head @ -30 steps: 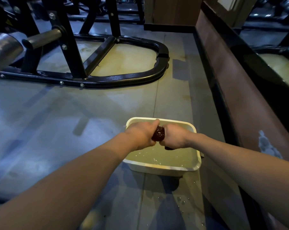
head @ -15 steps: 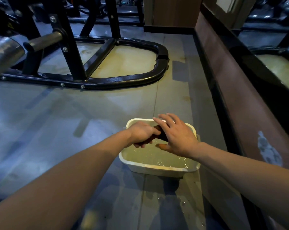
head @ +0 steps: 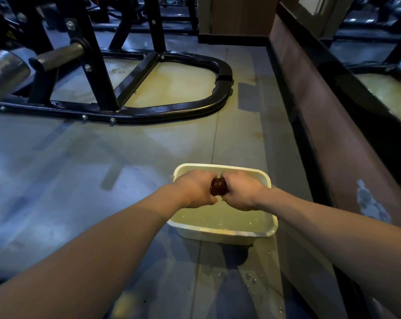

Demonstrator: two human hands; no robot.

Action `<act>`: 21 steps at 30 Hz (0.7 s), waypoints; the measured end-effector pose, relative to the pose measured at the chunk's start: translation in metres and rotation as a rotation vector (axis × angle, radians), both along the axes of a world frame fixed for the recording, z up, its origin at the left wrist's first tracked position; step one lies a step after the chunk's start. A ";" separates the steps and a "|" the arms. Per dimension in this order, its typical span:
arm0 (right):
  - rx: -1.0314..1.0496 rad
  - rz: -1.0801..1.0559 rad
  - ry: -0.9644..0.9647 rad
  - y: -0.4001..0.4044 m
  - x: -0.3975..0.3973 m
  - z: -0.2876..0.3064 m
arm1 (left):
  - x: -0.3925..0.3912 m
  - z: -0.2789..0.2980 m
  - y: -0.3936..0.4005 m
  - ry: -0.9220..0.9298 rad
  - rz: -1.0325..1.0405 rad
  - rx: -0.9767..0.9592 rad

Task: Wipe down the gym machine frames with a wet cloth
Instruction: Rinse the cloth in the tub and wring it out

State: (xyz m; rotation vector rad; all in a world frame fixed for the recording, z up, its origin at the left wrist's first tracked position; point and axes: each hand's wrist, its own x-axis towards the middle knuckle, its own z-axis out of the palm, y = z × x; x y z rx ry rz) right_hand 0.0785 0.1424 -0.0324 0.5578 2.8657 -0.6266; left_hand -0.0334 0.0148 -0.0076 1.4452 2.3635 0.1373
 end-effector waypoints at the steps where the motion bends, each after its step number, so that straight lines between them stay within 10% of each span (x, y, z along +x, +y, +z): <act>1: -0.092 -0.037 -0.031 -0.001 -0.003 0.000 | 0.000 0.001 0.000 0.120 -0.048 0.005; 6: -0.504 -0.105 -0.259 0.005 -0.006 0.017 | -0.010 -0.006 -0.009 0.288 -0.301 0.122; 13: -0.412 -0.097 -0.089 -0.001 -0.007 0.000 | -0.017 -0.022 -0.015 0.299 -0.291 0.155; 21: 0.446 0.211 0.275 -0.003 0.013 -0.005 | -0.018 0.005 -0.011 -0.848 0.408 0.152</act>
